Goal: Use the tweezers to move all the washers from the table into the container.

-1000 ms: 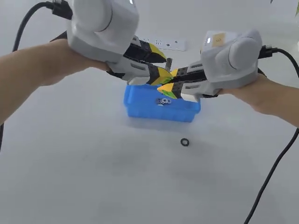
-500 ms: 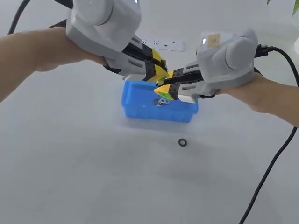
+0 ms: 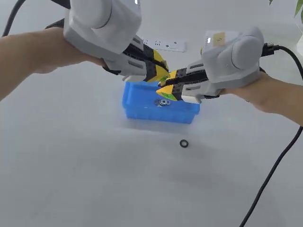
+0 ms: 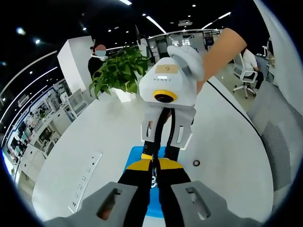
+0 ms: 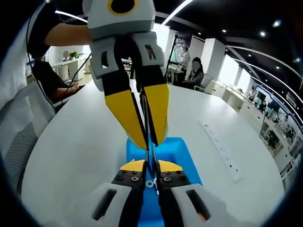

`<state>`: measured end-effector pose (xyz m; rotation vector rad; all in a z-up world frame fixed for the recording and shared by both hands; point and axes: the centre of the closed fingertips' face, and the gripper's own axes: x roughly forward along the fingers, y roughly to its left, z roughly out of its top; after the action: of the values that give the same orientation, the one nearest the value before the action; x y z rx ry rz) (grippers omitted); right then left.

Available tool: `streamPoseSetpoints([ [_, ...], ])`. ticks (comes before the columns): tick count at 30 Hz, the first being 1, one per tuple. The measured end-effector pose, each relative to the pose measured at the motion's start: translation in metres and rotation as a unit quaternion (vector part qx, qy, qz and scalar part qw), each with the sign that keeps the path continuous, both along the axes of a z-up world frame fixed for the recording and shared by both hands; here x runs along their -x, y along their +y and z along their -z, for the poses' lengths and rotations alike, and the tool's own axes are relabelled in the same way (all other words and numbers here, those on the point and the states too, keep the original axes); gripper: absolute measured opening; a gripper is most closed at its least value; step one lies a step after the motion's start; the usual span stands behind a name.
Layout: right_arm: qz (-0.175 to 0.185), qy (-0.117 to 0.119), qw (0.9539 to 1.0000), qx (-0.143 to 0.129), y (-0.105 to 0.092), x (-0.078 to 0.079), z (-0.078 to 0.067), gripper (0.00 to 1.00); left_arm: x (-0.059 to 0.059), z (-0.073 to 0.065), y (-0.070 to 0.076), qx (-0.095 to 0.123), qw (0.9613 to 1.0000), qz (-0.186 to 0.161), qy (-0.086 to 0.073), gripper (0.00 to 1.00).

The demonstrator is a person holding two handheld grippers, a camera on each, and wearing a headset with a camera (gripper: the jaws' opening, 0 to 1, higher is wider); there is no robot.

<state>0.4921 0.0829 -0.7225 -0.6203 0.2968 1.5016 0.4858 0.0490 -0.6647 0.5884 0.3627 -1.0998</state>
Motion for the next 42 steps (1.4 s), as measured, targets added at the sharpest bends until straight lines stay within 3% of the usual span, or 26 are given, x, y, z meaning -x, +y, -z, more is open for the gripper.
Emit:
streamPoseSetpoints([
  [17,0.0,-0.006,1.0,-0.008,0.0,0.007,-0.013,0.1,0.001,-0.009,0.001,0.001,0.9997,0.01,-0.022,0.06],
  [25,0.02,-0.007,0.9997,-0.008,-0.008,0.009,-0.017,0.17,0.007,-0.016,-0.003,0.0,0.9994,0.013,-0.031,0.06],
  [31,0.036,0.0,0.9993,-0.003,-0.024,0.014,-0.015,0.24,0.011,-0.024,-0.009,0.0,0.9993,0.016,-0.034,0.07],
  [34,0.056,0.006,0.9984,-0.007,-0.037,0.016,-0.015,0.33,0.015,-0.025,-0.013,-0.002,0.9992,0.02,-0.035,0.07],
  [38,0.088,0.008,0.9959,-0.019,-0.059,0.02,-0.018,0.45,0.023,-0.023,-0.019,-0.006,0.9992,0.027,-0.028,0.07],
  [42,0.104,0.002,0.9944,-0.017,-0.087,0.03,-0.017,0.49,0.031,-0.019,-0.028,-0.007,0.9991,0.036,-0.021,0.07],
])
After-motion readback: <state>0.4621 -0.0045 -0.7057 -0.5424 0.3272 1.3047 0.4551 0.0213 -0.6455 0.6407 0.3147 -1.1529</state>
